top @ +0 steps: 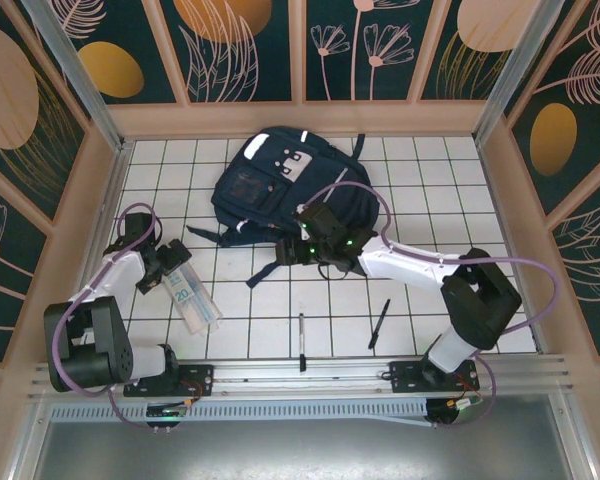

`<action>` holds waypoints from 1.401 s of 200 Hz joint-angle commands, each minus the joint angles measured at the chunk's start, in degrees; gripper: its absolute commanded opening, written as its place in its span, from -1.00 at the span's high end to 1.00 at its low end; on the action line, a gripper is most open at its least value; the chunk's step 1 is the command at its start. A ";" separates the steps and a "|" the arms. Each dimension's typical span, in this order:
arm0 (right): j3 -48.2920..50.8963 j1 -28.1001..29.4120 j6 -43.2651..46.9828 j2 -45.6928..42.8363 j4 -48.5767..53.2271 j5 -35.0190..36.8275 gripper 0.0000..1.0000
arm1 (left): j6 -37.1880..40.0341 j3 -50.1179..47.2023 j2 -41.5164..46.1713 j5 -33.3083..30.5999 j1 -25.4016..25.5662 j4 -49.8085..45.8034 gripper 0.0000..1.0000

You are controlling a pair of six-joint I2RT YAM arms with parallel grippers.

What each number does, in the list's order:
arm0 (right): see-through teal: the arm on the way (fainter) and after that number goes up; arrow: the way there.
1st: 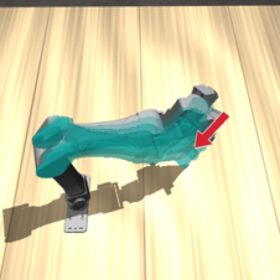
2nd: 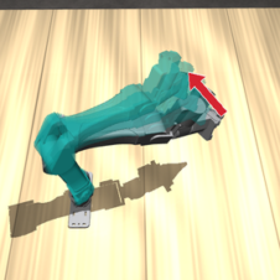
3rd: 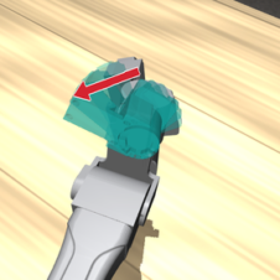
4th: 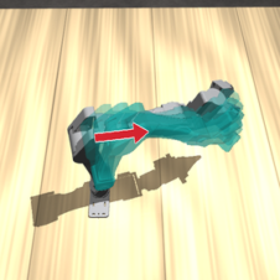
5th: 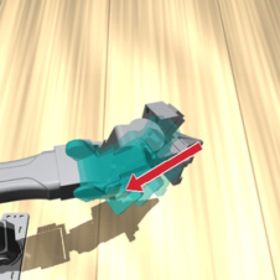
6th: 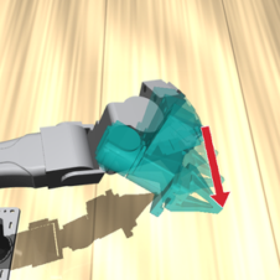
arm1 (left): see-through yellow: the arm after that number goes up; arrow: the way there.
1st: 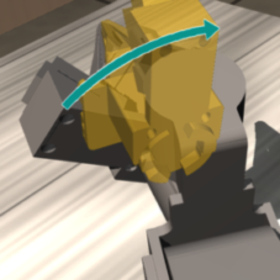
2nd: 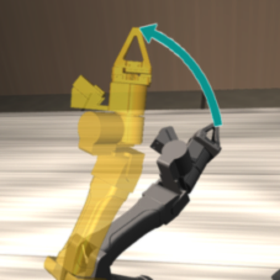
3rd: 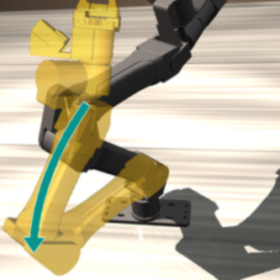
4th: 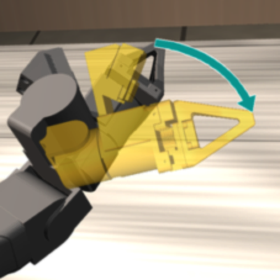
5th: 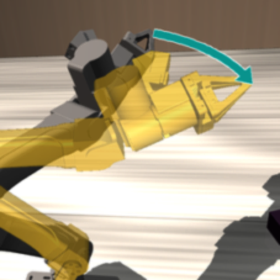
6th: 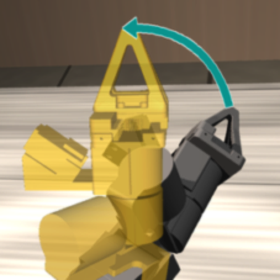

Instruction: Pack the student bag

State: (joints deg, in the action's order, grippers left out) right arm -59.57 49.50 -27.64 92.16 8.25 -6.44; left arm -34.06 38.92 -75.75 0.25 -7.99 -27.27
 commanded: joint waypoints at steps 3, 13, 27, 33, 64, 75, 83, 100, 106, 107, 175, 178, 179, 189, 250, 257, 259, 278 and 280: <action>-4.16 0.43 2.81 2.48 1.12 -6.60 -0.29 | -2.50 -0.85 3.22 0.97 -0.10 -5.43 -0.98; -5.61 0.51 2.93 3.47 0.83 -8.90 -0.29 | -3.50 -0.86 3.41 3.30 -0.10 -5.96 -0.98; -7.12 0.97 3.53 5.01 -0.66 -12.73 -0.28 | -5.38 -1.80 3.48 1.96 -0.10 -6.01 -0.97; -7.69 1.40 4.23 5.88 -1.43 -14.90 -0.28 | -6.35 -2.80 3.58 1.11 -0.10 -5.37 -0.96; -14.08 4.64 7.35 13.64 -2.53 -21.59 -0.27 | -12.67 -10.89 2.43 5.82 -0.10 2.90 -0.75; -16.37 5.74 7.35 16.30 -2.39 -20.26 -0.27 | -14.04 -12.98 0.49 8.36 -0.10 6.03 -0.65; -17.92 6.12 6.89 18.30 -2.30 -20.56 -0.27 | -14.28 -13.91 -0.88 10.43 -0.10 8.05 -0.50; -21.16 6.45 5.28 22.88 -1.44 -22.87 -0.24 | -13.65 -15.65 -2.82 16.34 -0.01 12.74 -0.09; -22.60 6.57 5.40 24.42 -0.42 -24.07 -0.23 | -13.44 -15.79 -3.38 17.17 0.07 13.10 -0.03; -22.82 6.62 5.44 24.71 -0.16 -24.15 -0.23 | -13.37 -15.80 -3.50 17.25 0.07 13.11 -0.01; -37.02 7.54 7.60 39.49 9.39 -37.04 -0.28 | -11.70 -15.33 -4.13 24.19 0.03 14.46 0.84; -37.93 7.55 7.60 40.22 9.84 -37.49 -0.28 | -11.58 -15.21 -4.15 24.82 0.01 14.51 0.86; -38.18 7.55 7.60 40.48 9.98 -37.68 -0.28 | -11.57 -15.16 -4.15 24.98 0.04 14.52 0.86; -40.16 7.55 7.28 42.06 10.60 -38.60 -0.29 | -11.60 -14.75 -3.91 26.77 0.07 14.44 0.91; -40.30 5.25 2.02 43.23 6.96 -41.30 -0.45 | -9.73 -11.08 3.34 34.01 0.07 11.73 1.00; -38.33 4.65 0.55 41.43 4.68 -41.38 -0.46 | -9.64 -10.74 4.00 34.50 0.03 11.18 1.00; -37.44 4.47 0.04 40.80 3.84 -41.44 -0.46 | -9.51 -10.60 4.26 34.58 0.07 11.01 1.00; -29.35 2.41 -5.01 34.21 -4.36 -41.21 -0.47 | -8.51 -9.67 5.81 37.53 0.08 10.59 1.00; -28.62 2.24 -5.33 33.45 -4.93 -41.09 -0.47 | -8.37 -9.59 5.99 37.63 0.08 10.48 1.00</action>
State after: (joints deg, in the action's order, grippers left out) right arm -95.70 54.15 -26.65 132.73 10.98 -47.72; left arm -44.21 27.79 -71.79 30.33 -8.47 -12.64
